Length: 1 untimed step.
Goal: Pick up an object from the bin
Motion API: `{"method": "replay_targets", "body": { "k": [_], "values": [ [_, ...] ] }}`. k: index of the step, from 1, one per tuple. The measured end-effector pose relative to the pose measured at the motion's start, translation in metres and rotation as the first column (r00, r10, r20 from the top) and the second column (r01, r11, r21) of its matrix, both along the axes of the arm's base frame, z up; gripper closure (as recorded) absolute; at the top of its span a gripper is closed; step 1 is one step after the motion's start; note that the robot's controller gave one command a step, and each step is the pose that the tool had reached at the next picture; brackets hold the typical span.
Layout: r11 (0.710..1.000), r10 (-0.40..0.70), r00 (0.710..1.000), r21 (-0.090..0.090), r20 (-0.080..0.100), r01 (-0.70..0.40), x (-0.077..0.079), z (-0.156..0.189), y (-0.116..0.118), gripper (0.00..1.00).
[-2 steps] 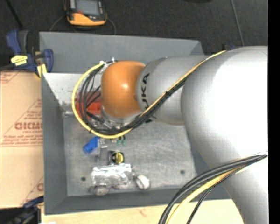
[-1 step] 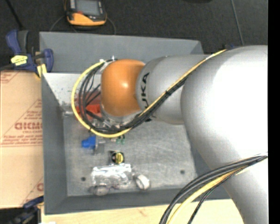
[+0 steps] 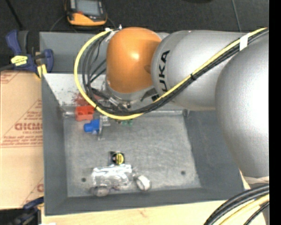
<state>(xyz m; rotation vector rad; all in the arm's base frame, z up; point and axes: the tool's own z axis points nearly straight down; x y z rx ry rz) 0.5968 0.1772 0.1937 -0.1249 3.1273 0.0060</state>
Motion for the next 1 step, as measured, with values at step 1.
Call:
{"method": "replay_targets", "body": {
  "k": [1],
  "values": [
    [0.970,0.241,0.970,-0.005,-0.003,-0.241,-0.0253,0.0456,-0.0101,1.00]
  ]
}}
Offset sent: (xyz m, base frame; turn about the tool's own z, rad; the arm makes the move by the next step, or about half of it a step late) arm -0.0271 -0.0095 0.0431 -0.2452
